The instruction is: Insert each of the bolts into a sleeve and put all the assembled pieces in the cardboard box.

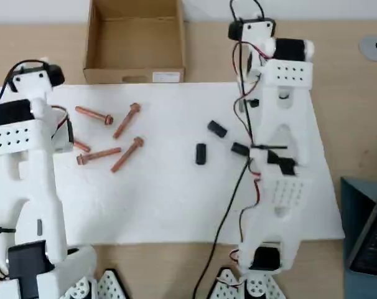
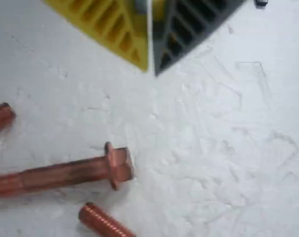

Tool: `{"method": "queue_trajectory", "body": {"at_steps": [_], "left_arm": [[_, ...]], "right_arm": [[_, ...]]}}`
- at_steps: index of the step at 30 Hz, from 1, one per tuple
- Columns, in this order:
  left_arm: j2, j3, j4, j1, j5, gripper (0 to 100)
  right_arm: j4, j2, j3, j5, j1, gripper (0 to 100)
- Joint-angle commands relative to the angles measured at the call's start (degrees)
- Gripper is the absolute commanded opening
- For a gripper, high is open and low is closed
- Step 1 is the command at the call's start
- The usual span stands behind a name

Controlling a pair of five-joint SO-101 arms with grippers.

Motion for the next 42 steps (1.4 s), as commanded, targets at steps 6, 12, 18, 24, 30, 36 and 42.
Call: {"method": "queue_trajectory", "body": {"at_steps": [6,12,18,24,30,36,42], "left_arm": [[5.9,-14.2,4.5,10.5,1.1,0],[17.7,-25.9,5.8,13.2,1.8,0],[28.4,-34.5,5.8,16.1,1.8,1],[36.0,-41.5,5.4,20.0,1.7,7],[45.5,-50.7,5.4,20.5,1.6,8],[54.9,-60.7,5.6,20.3,1.4,8],[60.7,-65.9,5.7,20.2,0.3,8]], "right_arm": [[1.4,-28.5,18.6,0.4,0.3,1.0],[1.0,-40.9,32.3,1.9,0.6,1.0],[-1.5,-48.2,42.9,2.0,4.4,1.0],[-4.5,-53.0,51.5,2.0,6.2,1.0],[-7.1,-56.5,56.6,2.0,6.2,1.0],[-7.2,-57.0,58.0,3.5,6.3,1.0],[-7.6,-57.0,58.1,3.5,6.3,1.0]]}}
